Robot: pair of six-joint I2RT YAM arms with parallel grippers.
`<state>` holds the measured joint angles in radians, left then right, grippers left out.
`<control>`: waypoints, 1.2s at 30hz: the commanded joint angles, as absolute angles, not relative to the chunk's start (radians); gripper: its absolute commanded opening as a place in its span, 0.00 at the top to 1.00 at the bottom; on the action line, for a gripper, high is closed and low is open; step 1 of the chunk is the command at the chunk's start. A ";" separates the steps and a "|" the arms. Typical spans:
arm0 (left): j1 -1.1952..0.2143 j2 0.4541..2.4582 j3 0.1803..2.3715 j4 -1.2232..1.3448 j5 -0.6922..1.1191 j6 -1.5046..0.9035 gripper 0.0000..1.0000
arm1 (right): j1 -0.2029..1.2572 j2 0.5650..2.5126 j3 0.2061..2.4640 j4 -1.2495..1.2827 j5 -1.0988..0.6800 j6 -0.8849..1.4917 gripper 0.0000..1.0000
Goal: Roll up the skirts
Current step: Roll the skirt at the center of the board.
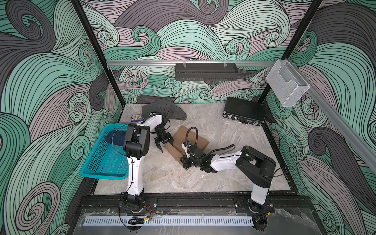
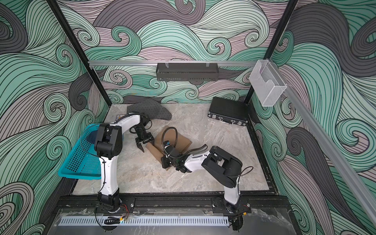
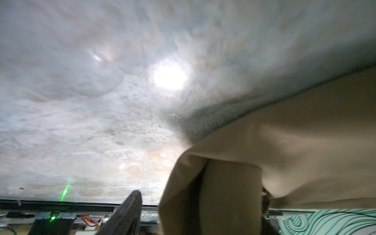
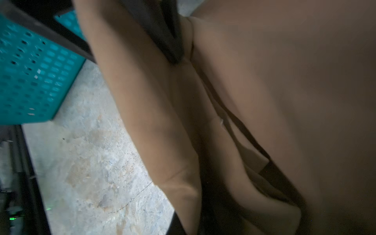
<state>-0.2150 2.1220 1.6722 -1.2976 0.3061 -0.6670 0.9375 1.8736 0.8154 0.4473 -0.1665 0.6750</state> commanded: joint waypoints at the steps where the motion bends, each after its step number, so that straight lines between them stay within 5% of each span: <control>1: -0.210 1.925 1.647 -1.183 0.282 -0.731 0.21 | 0.876 1.946 0.758 0.649 -0.457 1.004 1.00; 12: -0.282 1.435 0.910 -0.438 0.414 -0.841 0.19 | 0.811 2.091 0.714 1.188 -0.676 1.585 1.00; 24: -0.297 1.561 0.636 0.005 0.481 -0.976 0.25 | 0.802 2.112 0.743 1.206 -0.749 1.663 1.00; 28: -0.298 1.638 0.663 0.050 0.459 -0.996 0.45 | 0.802 2.127 0.755 1.209 -0.775 1.664 1.00; 31: -0.300 1.654 0.730 -0.152 0.337 -0.986 0.89 | 0.797 2.128 0.762 1.223 -0.800 1.638 0.98; 32: -0.301 1.667 0.773 -0.264 0.285 -0.979 1.00 | 0.792 2.115 0.762 1.194 -0.806 1.610 0.86; 36: -0.304 1.729 0.906 -0.546 0.160 -0.934 1.00 | 0.764 1.958 0.783 0.727 -0.805 1.263 0.69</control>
<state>-0.3115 1.6745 0.8421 -0.2611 0.3649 -0.9615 0.7792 2.0773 0.7536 1.0355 -0.7570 1.5188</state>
